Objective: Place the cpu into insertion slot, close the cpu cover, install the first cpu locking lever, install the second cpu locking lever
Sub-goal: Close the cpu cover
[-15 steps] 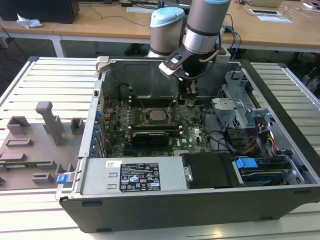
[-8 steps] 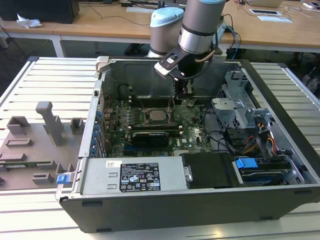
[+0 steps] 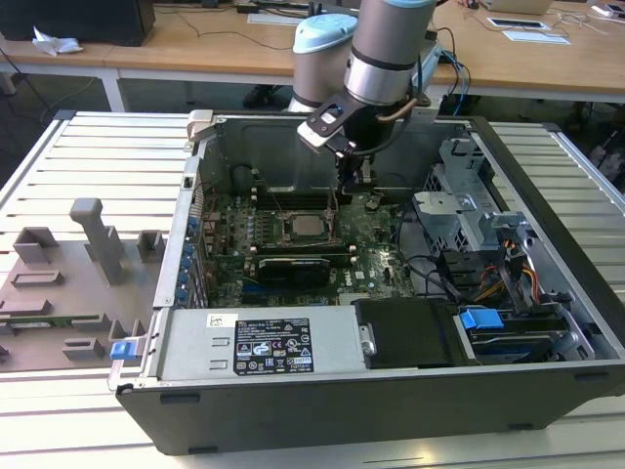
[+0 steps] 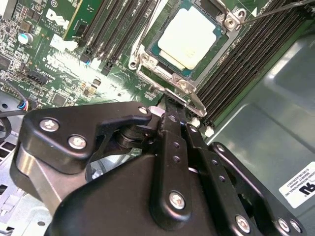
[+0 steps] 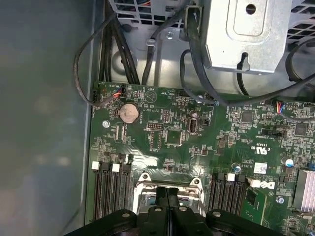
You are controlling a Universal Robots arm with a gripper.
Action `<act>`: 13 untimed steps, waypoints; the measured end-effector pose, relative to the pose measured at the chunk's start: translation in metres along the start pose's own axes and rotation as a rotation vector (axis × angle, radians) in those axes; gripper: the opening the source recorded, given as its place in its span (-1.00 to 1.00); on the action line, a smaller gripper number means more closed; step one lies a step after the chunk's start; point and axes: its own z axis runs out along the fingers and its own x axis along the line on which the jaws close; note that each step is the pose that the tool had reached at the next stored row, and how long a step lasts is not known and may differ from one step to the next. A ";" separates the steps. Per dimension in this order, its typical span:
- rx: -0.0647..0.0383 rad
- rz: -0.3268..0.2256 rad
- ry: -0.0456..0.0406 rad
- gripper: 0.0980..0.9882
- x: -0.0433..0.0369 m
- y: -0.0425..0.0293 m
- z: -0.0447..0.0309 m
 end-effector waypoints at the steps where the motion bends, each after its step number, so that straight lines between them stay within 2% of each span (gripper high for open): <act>1: 0.000 0.000 0.0000 -0.98 0.0001 -0.0006 0.0001; 9: 0.000 0.000 0.0000 -0.98 0.0004 -0.0042 0.0004; 13: 0.000 0.000 0.0000 -0.98 0.0009 -0.0094 0.0011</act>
